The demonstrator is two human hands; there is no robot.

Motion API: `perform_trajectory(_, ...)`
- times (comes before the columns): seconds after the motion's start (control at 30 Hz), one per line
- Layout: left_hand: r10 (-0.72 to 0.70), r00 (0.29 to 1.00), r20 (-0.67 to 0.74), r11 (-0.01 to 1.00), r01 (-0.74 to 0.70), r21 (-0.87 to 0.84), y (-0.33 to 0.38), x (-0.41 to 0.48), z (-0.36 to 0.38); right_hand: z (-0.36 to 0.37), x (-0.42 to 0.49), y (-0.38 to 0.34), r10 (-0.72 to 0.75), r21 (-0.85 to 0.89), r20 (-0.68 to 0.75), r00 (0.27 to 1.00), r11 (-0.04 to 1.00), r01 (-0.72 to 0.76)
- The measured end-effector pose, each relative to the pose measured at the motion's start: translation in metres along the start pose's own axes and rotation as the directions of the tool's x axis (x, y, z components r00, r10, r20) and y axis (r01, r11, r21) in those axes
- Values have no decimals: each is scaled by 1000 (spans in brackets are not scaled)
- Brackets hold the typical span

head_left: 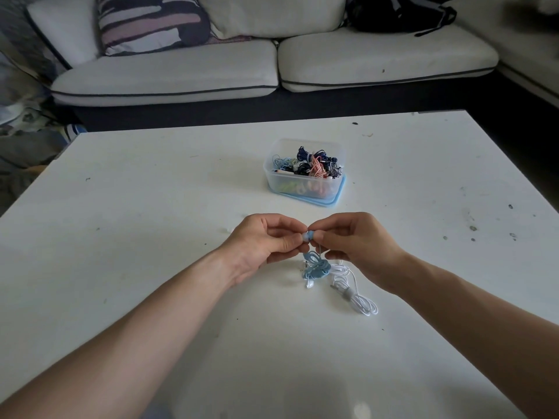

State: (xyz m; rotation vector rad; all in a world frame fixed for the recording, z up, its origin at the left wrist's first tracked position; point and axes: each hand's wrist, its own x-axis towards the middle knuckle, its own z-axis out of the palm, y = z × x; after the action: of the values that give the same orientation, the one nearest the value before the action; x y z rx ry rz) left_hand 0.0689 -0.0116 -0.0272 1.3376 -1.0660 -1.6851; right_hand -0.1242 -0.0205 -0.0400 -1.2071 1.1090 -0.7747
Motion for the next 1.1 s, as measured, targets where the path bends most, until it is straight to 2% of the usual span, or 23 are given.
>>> perform_trajectory(0.2, 14, 1000, -14, 999, -15, -49, -4, 1, 3, 1, -1, 0, 0, 18, -1, 1000, 1000, 0)
perform_trajectory(0.4, 25, 1000, -4, 1000, -25, -18, -2, 3, 2, 0, -2, -7, 12, 74, 33, 999, 997, -14)
perform_trajectory(0.47, 35, 999, 1, 998, -35, 49, -2, 2, 3, -1, -2, -10, 20, 112, 21, 1000, 993, -23)
perform_trajectory(0.6, 113, 994, -8, 930, -103, 354, -8, 3, 5, -5, -3, -17, 58, 219, -1, 998, 974, -57)
perform_trajectory(0.67, 134, 990, 39, 881, -137, 453, -10, 3, 7, -7, -3, -22, 85, 266, -3, 996, 961, -81)
perform_trajectory(0.77, 103, 983, 149, 841, -166, 515, -14, 1, 12, -10, -3, -25, 119, 350, -7, 993, 930, -109)
perform_trajectory(0.83, 90, 981, 173, 856, -165, 491, -17, -1, 18, -10, -4, -26, 135, 390, -3, 991, 913, -123)
perform_trajectory(0.93, 104, 984, 143, 912, -152, 381, -21, 0, 28, -6, -6, -25, 142, 431, 16, 990, 892, -135)
perform_trajectory(1.0, 129, 985, 116, 916, -164, 366, -23, 0, 33, -2, -7, -25, 139, 440, 15, 990, 888, -131)
perform_trajectory(1.1, 116, 989, 87, 926, -140, 351, -22, 0, 32, -1, -8, -26, 132, 410, -52, 990, 907, -99)
